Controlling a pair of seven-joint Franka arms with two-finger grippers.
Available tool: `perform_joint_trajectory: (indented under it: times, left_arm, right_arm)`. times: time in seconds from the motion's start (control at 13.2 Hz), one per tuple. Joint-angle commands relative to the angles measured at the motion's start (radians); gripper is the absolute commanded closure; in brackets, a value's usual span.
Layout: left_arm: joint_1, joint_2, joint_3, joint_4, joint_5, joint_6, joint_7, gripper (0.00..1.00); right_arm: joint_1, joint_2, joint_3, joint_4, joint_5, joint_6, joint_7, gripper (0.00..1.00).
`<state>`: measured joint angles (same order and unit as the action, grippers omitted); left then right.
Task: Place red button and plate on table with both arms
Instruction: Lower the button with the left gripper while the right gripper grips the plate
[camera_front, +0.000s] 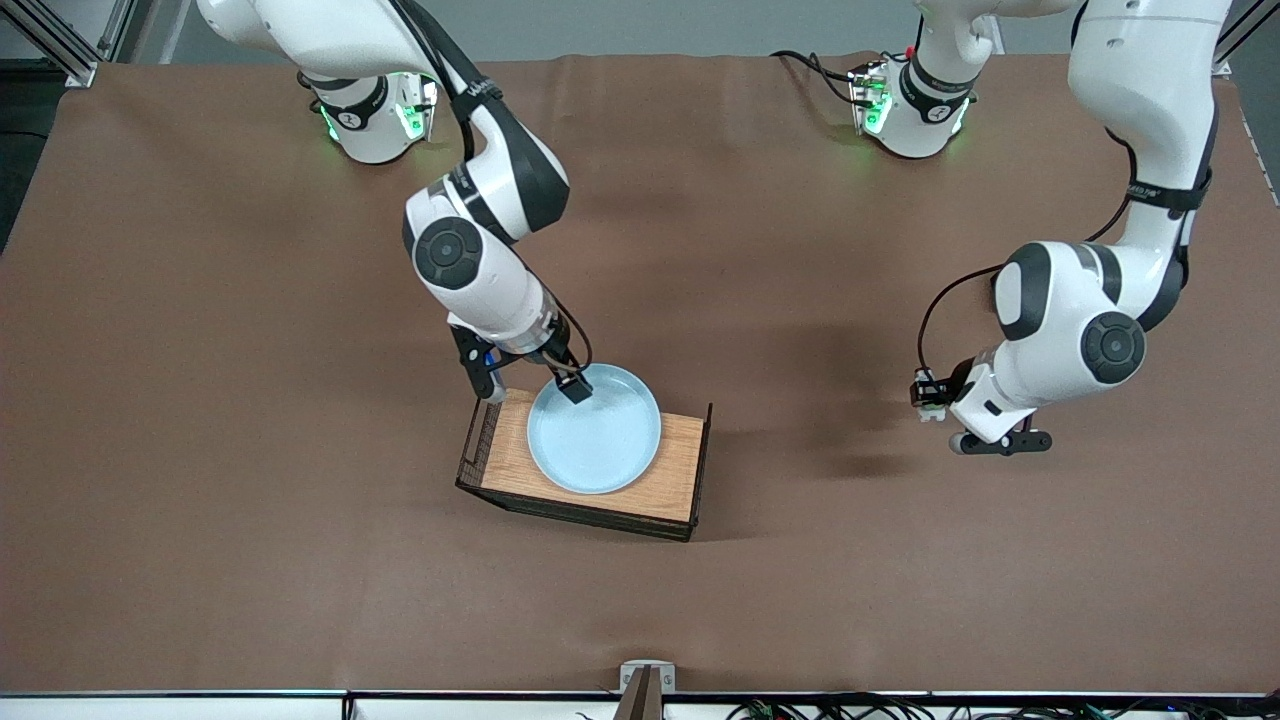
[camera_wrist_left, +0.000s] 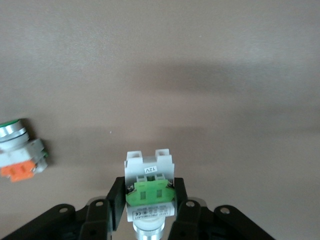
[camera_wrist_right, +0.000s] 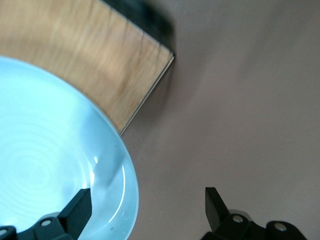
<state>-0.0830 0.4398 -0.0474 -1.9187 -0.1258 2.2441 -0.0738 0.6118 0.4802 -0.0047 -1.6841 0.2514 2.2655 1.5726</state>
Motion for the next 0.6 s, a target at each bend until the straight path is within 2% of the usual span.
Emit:
perform_joint_trajectory:
  times: [0.0, 0.45, 0.53]
  left_arm:
    - [0.015, 0.033, -0.008, 0.01, -0.023, 0.034, 0.049, 1.0]
    - [0.031, 0.071, -0.008, 0.015, -0.08, 0.043, 0.143, 1.0]
    - [0.031, 0.077, -0.008, 0.015, -0.08, 0.043, 0.147, 1.0]
  right_arm:
    - [0.003, 0.017, -0.011, 0.03, -0.006, -0.003, -0.009, 0.04]
    - [0.0, 0.014, -0.011, 0.04, -0.003, -0.006, -0.055, 0.4]
    - [0.0, 0.015, -0.011, 0.04, -0.006, -0.006, -0.055, 0.49]
